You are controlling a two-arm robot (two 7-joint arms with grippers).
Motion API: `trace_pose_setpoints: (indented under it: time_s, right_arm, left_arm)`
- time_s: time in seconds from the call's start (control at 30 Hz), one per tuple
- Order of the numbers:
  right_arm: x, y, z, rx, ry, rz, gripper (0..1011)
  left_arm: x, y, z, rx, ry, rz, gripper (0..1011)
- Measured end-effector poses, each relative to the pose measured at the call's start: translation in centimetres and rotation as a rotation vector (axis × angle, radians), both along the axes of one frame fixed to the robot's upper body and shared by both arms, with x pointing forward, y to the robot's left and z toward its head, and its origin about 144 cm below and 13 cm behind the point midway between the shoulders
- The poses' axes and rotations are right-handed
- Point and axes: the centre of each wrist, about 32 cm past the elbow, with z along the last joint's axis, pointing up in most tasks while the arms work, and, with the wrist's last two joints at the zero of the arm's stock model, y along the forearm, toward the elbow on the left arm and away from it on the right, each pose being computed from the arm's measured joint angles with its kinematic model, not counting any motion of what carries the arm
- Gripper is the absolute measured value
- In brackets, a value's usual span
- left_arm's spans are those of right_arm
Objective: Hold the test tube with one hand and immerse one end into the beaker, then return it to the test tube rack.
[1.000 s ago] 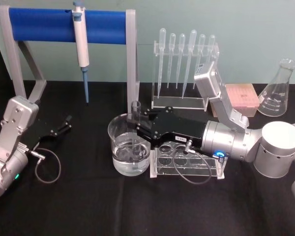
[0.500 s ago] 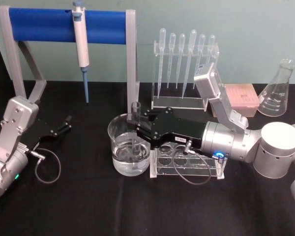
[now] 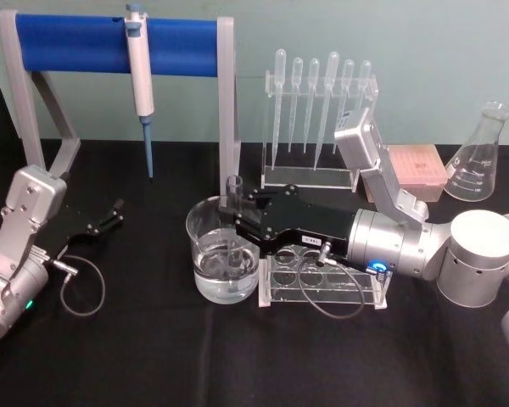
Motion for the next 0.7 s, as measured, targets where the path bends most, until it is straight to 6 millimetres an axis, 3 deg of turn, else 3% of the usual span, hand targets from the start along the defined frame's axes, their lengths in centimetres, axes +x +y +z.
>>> trace_pose_setpoints:
  time_s: [0.7]
  right_arm:
    - [-0.02, 0.0, 0.01, 0.0, 0.0, 0.001, 225]
  left_arm:
    - [0.0, 0.0, 0.0, 0.0, 0.0, 0.0, 1000]
